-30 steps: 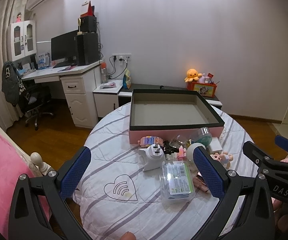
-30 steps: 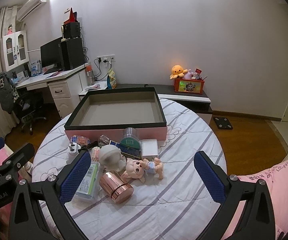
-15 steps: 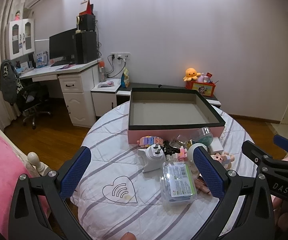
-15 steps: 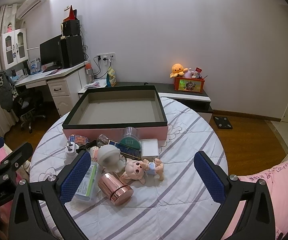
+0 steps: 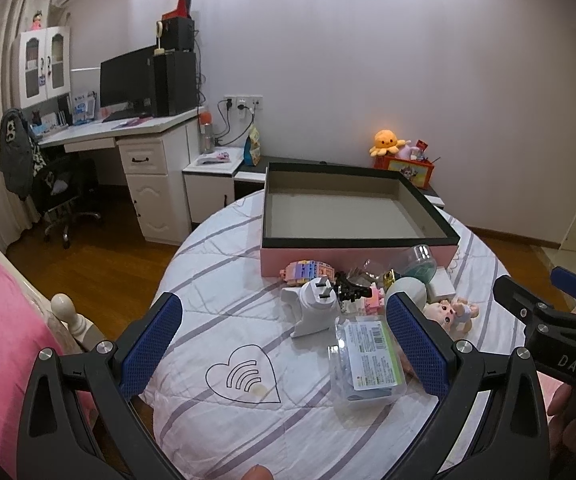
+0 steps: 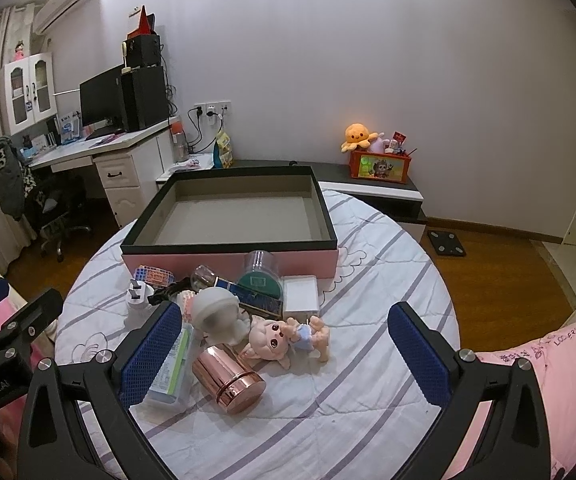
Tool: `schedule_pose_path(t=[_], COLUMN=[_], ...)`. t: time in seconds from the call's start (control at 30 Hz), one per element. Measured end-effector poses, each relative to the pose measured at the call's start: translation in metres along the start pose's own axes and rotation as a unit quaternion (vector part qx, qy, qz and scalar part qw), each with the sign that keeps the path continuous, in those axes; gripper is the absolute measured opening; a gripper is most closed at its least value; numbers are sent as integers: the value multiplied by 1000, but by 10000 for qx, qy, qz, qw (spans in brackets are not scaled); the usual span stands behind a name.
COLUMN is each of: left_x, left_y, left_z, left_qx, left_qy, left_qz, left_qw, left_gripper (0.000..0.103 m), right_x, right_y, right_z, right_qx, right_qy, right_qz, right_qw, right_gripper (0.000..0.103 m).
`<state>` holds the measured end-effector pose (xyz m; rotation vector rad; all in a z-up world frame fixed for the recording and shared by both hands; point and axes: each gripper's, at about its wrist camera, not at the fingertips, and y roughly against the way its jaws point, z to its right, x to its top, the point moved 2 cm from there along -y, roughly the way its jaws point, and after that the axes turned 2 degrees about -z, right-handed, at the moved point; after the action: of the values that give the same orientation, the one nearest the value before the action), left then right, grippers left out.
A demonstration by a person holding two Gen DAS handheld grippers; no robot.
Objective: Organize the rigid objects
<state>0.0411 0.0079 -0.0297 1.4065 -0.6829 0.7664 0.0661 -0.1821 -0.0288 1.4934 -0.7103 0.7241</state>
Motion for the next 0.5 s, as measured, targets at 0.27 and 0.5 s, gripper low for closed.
schedule_pose_path(t=[0.27, 0.5], left_x=[0, -7], left_y=[1, -5], left_z=[1, 7], left_qx=[-70, -101], left_qy=[15, -83], left_qz=[101, 5], left_qw=[9999, 9999], left_gripper=[103, 103], right_x=[0, -8], right_y=[-3, -11], right_z=[-1, -1], right_qx=[21, 101], right_qy=[15, 39], right_qz=[38, -108], right_qw=[10000, 9999], right_gripper=[103, 103])
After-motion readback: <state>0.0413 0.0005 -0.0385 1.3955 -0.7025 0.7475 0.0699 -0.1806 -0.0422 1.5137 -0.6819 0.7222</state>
